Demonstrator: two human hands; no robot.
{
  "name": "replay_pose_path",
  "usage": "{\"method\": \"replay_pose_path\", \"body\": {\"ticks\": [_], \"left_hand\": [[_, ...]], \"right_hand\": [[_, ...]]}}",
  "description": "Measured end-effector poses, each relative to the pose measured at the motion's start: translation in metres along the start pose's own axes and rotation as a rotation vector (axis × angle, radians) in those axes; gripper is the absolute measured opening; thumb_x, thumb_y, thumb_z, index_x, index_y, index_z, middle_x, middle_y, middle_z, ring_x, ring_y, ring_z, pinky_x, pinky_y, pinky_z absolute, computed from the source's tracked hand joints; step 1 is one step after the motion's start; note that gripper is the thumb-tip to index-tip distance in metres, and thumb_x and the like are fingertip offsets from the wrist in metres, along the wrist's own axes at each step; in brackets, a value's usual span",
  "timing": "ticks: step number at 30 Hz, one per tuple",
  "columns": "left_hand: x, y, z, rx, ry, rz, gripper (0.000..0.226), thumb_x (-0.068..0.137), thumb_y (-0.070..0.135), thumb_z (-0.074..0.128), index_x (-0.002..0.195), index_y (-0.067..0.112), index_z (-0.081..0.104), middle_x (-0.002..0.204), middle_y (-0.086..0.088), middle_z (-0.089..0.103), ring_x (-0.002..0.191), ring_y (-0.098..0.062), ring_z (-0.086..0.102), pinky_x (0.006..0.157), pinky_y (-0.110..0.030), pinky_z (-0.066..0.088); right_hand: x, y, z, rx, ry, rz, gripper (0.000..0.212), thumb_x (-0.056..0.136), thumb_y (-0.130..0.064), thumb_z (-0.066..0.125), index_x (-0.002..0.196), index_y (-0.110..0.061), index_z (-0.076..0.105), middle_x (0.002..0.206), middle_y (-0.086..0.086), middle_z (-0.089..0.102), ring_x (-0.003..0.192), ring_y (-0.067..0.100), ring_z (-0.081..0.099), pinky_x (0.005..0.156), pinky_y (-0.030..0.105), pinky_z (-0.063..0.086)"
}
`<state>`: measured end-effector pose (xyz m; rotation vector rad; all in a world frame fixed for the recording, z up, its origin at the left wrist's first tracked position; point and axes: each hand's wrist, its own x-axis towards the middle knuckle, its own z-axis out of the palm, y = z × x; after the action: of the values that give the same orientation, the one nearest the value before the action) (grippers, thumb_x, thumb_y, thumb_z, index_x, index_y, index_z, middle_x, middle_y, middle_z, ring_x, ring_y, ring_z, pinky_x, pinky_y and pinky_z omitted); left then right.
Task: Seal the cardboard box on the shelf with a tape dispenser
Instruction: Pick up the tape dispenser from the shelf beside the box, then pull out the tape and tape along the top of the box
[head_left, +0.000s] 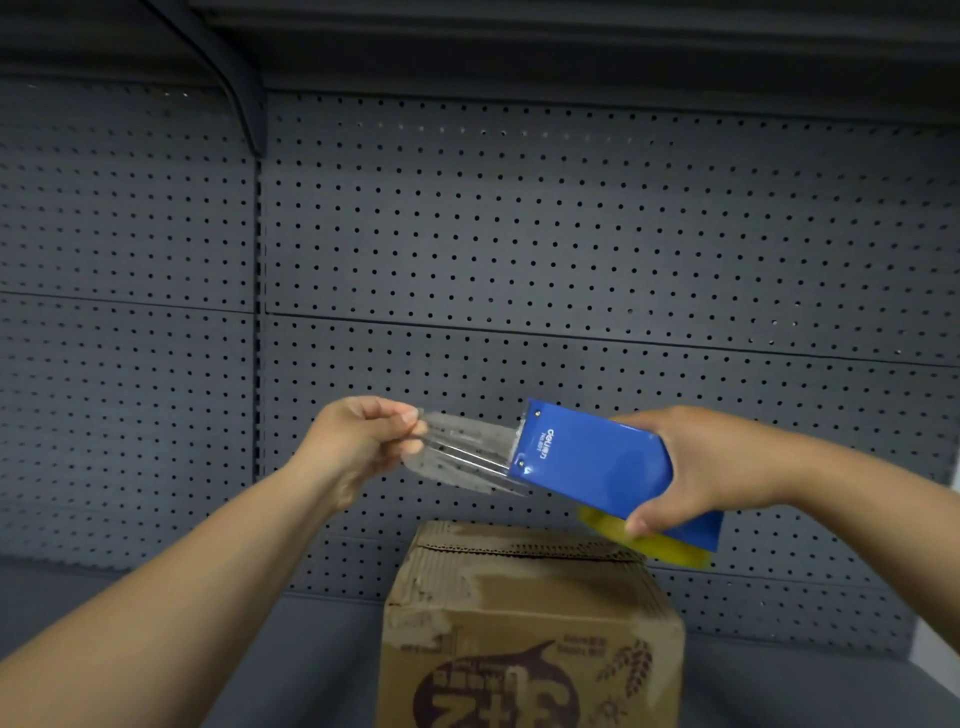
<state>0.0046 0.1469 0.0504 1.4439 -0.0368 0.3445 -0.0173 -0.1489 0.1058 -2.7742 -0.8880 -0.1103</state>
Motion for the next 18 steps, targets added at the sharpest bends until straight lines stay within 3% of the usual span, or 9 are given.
{"method": "replay_pose_path", "body": {"ticks": [4,8,10,14,18], "left_hand": [[-0.008,-0.017,0.007,0.046,-0.004,-0.047,0.012,0.089,0.008,0.059,0.078,0.011,0.063,0.067,-0.002,0.07,0.048,-0.007,0.065,0.059,-0.02,0.054],[-0.01,-0.023,0.011,0.083,0.034,-0.016,0.016,0.089,0.007,0.058,0.074,0.012,0.064,0.067,-0.001,0.068,0.051,-0.009,0.06,0.055,-0.019,0.051],[-0.01,-0.02,0.011,0.078,0.046,0.018,0.017,0.089,0.006,0.059,0.074,0.011,0.065,0.059,0.003,0.068,0.046,-0.006,0.059,0.053,-0.019,0.05],[-0.007,-0.013,0.009,0.083,0.046,0.059,0.013,0.088,0.006,0.06,0.077,0.009,0.066,0.055,0.004,0.069,0.043,-0.004,0.06,0.056,-0.02,0.048],[-0.005,-0.014,0.005,0.114,0.055,0.062,0.012,0.089,0.006,0.059,0.078,0.009,0.065,0.051,0.005,0.068,0.043,-0.004,0.061,0.052,-0.017,0.05]], "right_hand": [[0.001,-0.008,0.006,-0.272,-0.055,0.052,0.073,0.061,-0.052,0.078,0.125,-0.042,0.045,0.092,-0.02,0.059,0.081,0.002,0.059,0.067,0.025,0.052],[0.005,-0.018,0.017,-0.572,-0.118,0.046,0.093,0.062,-0.062,0.073,0.139,-0.039,0.026,0.078,-0.02,0.044,0.078,0.008,0.051,0.061,0.024,0.045],[0.009,-0.016,0.024,-0.566,-0.151,0.039,0.099,0.062,-0.061,0.073,0.142,-0.039,0.02,0.083,-0.018,0.046,0.08,0.01,0.051,0.065,0.025,0.047],[0.016,-0.005,0.035,-0.442,-0.167,0.069,0.108,0.062,-0.06,0.075,0.146,-0.039,0.01,0.112,-0.011,0.056,0.094,0.013,0.056,0.077,0.03,0.053],[0.025,0.003,0.039,-0.368,-0.154,0.09,0.109,0.063,-0.056,0.077,0.146,-0.042,0.008,0.119,-0.011,0.055,0.098,0.014,0.056,0.08,0.033,0.052]]}}
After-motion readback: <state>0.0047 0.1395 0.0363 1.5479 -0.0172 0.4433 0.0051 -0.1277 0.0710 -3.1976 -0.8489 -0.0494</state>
